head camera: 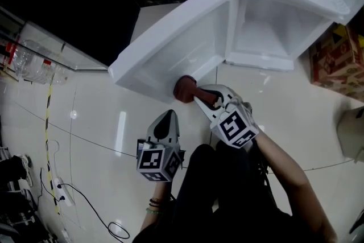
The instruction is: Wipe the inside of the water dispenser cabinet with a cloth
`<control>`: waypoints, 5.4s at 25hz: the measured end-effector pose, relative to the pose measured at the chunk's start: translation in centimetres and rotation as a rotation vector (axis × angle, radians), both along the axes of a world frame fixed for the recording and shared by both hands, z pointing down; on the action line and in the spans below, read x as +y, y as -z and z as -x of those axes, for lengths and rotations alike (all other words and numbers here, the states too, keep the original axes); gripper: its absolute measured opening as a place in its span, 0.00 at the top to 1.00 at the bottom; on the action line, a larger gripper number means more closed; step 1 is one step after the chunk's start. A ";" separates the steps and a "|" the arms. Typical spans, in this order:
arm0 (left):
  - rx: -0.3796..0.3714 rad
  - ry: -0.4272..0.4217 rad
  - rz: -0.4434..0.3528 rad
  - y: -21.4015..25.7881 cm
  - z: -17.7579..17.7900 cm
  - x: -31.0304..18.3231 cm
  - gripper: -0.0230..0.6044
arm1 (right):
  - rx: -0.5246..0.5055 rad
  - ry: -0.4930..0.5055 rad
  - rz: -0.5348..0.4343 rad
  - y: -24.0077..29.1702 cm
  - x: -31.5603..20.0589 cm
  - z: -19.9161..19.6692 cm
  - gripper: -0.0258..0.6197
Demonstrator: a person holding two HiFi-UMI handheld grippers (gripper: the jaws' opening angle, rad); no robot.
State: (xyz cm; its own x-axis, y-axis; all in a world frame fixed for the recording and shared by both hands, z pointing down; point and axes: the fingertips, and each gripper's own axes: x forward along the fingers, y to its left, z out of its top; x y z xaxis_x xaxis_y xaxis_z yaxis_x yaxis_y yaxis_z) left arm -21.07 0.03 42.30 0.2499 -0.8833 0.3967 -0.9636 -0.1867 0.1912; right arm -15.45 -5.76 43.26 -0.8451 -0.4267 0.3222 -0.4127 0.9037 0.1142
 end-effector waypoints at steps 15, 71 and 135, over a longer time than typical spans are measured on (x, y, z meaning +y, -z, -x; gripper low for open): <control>-0.002 0.000 0.005 -0.3 0.3 0.2 0.99 | 0.114 -0.130 0.033 -5.4 -4.5 -0.6 0.84; -0.042 -0.127 0.013 0.2 -5.0 -3.3 0.99 | -0.289 -0.591 0.015 7.1 -17.9 -19.3 0.84; -0.019 -0.181 0.080 -2.2 -6.7 -5.4 0.99 | -0.048 -0.600 0.053 -2.7 -24.0 -18.4 0.84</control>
